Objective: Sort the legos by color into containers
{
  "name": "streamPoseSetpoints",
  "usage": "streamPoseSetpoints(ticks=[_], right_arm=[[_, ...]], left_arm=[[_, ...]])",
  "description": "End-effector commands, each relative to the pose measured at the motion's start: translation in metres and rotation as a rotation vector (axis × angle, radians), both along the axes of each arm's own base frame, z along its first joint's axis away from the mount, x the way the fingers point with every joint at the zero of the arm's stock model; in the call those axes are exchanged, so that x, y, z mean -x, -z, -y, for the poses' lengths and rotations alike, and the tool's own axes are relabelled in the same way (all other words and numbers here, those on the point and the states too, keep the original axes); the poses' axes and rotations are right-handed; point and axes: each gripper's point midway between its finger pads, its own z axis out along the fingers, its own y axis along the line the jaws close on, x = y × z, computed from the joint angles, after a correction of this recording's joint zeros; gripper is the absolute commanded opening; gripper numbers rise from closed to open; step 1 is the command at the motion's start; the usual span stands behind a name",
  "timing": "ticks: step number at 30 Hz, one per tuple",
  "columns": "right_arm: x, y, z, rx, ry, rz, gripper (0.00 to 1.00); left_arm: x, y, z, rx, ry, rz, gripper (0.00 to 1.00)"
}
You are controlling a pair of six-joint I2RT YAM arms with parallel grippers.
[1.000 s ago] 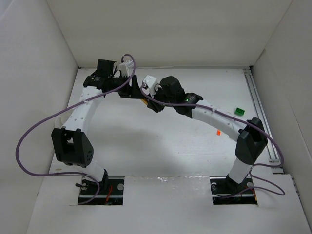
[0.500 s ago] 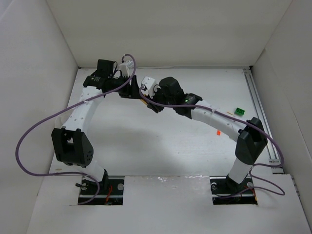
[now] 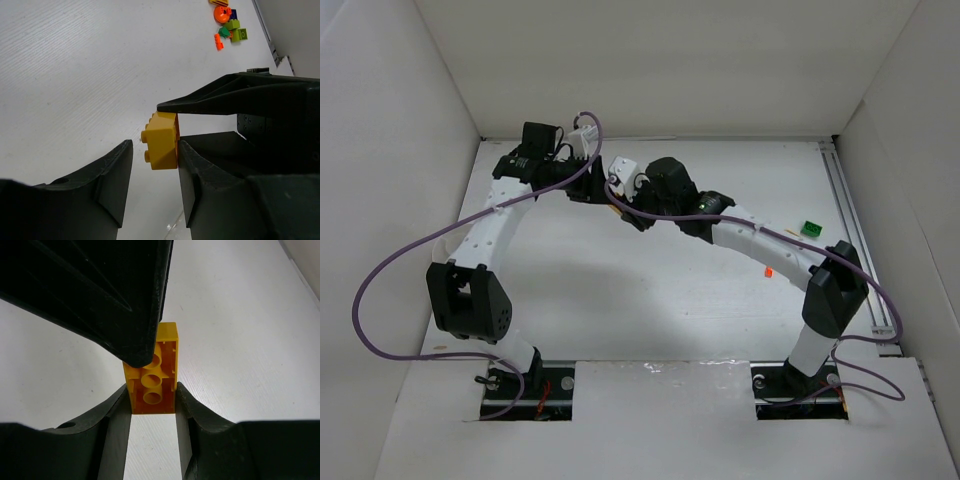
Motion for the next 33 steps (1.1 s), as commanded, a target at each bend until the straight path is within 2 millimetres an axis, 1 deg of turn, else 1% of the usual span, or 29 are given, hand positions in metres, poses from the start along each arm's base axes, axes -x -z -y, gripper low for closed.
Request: streamPoseSetpoints(ticks=[1,6,9,10,13,14,16,17,18,19,20,21,22,23,24,25,26,27,28,29,30,31,32,33], right_arm=[[0.002,-0.029,-0.018,-0.058,-0.036,0.063,0.01],[0.001,-0.029,-0.018,-0.048,-0.045,0.078,0.01],[0.002,-0.029,-0.019,-0.051,-0.053,0.075,0.01],[0.006,-0.029,-0.022,-0.052,-0.062,0.075,0.01],[0.005,-0.031,-0.023,-0.058,-0.062,0.081,0.01],[0.005,-0.031,-0.023,-0.058,-0.062,0.081,0.01],[0.003,-0.033,-0.023,-0.062,-0.054,0.090,0.01],[0.003,-0.033,-0.023,-0.062,-0.054,0.090,0.01],[0.000,-0.036,-0.024,-0.076,-0.037,0.095,0.03],[-0.001,-0.036,-0.022,-0.073,-0.027,0.099,0.05],[-0.001,-0.039,-0.024,-0.093,-0.018,0.091,0.16],[-0.002,-0.037,-0.025,-0.104,-0.013,0.088,0.25],[-0.004,-0.039,-0.021,-0.117,0.001,0.086,0.38],[-0.002,-0.042,-0.021,-0.142,0.012,0.075,0.60],[-0.002,-0.052,-0.020,-0.161,0.012,0.091,0.68],[-0.002,-0.050,-0.016,-0.167,0.015,0.076,0.74],[-0.004,-0.048,-0.011,-0.177,0.021,0.068,0.79],[0.001,-0.054,-0.009,-0.196,0.019,0.059,0.85],[-0.002,-0.058,-0.003,-0.215,0.028,0.057,0.89],[-0.004,-0.059,0.005,-0.226,0.028,0.043,0.91],[0.000,-0.060,0.013,-0.243,0.035,0.023,0.93],[-0.001,-0.064,0.019,-0.260,0.041,0.022,0.94],[-0.005,-0.066,0.029,-0.277,0.048,0.008,0.94],[-0.006,-0.061,0.037,-0.281,0.062,-0.014,0.95]], left_arm=[[0.003,-0.012,0.003,0.014,0.028,0.044,0.37],[0.003,-0.007,0.003,0.007,0.033,0.033,0.37],[0.003,-0.007,0.003,0.007,0.033,0.033,0.33],[0.003,-0.007,0.003,0.007,0.033,0.033,0.28],[0.003,-0.007,0.003,0.007,0.033,0.033,0.24],[0.003,-0.007,0.003,0.007,0.033,0.033,0.21],[0.004,-0.004,0.003,0.006,0.033,0.024,0.17],[0.003,-0.003,0.002,-0.001,0.027,0.025,0.14],[0.006,-0.003,0.001,-0.004,0.032,0.032,0.08],[0.004,-0.002,0.000,-0.012,0.025,0.034,0.05],[0.007,-0.005,-0.002,-0.015,0.018,0.053,0.03],[0.006,-0.001,-0.004,-0.029,0.005,0.060,0.02],[0.008,0.000,-0.006,-0.034,-0.007,0.055,0.00],[0.010,-0.003,-0.008,-0.041,-0.015,0.067,0.00],[0.011,0.000,-0.010,-0.050,-0.025,0.072,0.00],[0.013,0.002,-0.012,-0.056,-0.038,0.065,0.00],[0.013,0.002,-0.015,-0.056,-0.047,0.064,0.00],[0.010,-0.001,-0.024,-0.051,-0.080,0.069,0.00],[0.009,0.003,-0.028,-0.053,-0.093,0.058,0.00],[0.009,0.000,-0.033,-0.052,-0.105,0.067,0.00],[0.006,-0.004,-0.042,-0.062,-0.138,0.083,0.00],[0.004,-0.003,-0.051,-0.090,-0.177,0.085,0.00],[0.002,-0.005,-0.058,-0.105,-0.204,0.099,0.00],[0.001,-0.012,-0.067,-0.121,-0.240,0.128,0.00]])
